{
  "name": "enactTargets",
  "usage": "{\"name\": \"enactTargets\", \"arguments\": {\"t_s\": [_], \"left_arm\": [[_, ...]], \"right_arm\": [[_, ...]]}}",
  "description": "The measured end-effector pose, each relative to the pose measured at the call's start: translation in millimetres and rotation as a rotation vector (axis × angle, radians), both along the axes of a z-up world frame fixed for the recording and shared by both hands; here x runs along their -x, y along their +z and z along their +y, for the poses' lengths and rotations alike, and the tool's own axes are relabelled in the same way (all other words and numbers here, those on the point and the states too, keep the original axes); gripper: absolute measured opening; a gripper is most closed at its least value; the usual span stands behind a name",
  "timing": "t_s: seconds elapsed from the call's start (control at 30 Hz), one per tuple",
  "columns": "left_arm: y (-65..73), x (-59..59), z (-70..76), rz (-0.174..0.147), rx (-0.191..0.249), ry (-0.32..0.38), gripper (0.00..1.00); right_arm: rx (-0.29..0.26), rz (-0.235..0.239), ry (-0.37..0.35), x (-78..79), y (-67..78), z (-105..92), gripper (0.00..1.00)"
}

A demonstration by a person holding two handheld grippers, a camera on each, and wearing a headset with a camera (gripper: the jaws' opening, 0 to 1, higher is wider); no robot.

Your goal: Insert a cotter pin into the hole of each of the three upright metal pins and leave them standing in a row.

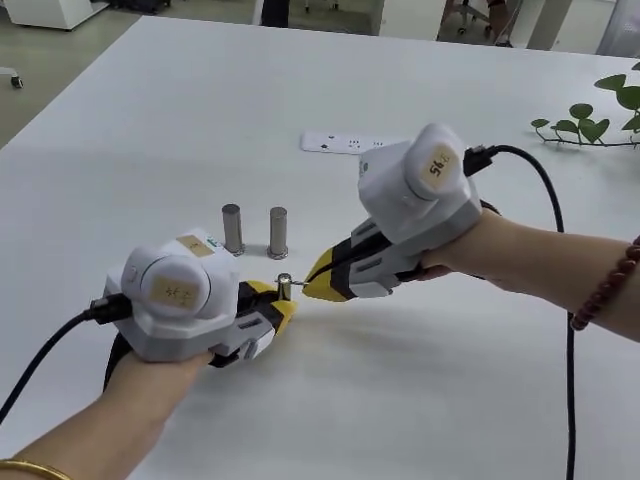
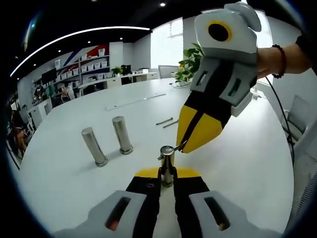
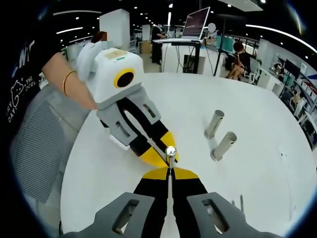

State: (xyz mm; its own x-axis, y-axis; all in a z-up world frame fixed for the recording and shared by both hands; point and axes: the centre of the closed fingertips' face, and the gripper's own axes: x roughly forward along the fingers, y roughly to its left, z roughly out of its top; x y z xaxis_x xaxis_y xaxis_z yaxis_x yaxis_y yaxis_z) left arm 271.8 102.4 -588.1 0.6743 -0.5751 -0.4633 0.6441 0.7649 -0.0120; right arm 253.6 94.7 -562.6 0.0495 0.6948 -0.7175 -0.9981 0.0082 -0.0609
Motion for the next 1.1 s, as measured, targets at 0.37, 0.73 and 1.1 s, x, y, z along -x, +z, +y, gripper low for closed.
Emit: {"name": "enactTargets", "arguments": {"t_s": [0.37, 0.73, 1.1], "left_arm": [[-0.1, 0.2, -0.2, -0.009, -0.01, 0.009, 0.06], [0.2, -0.7, -0.7, -0.01, -0.006, 0.028, 0.06], [0.3, -1.3, -1.5, -0.01, -0.006, 0.038, 0.06]], "right_arm": [[0.024, -0.047, 0.031, -4.7, -2.5, 3.2, 0.0], [0.051, -0.059, 0.032, -5.2, -6.4, 5.6, 0.02], [0.052, -0.071, 0.011, -6.7, -2.0, -5.1, 0.02]]}}
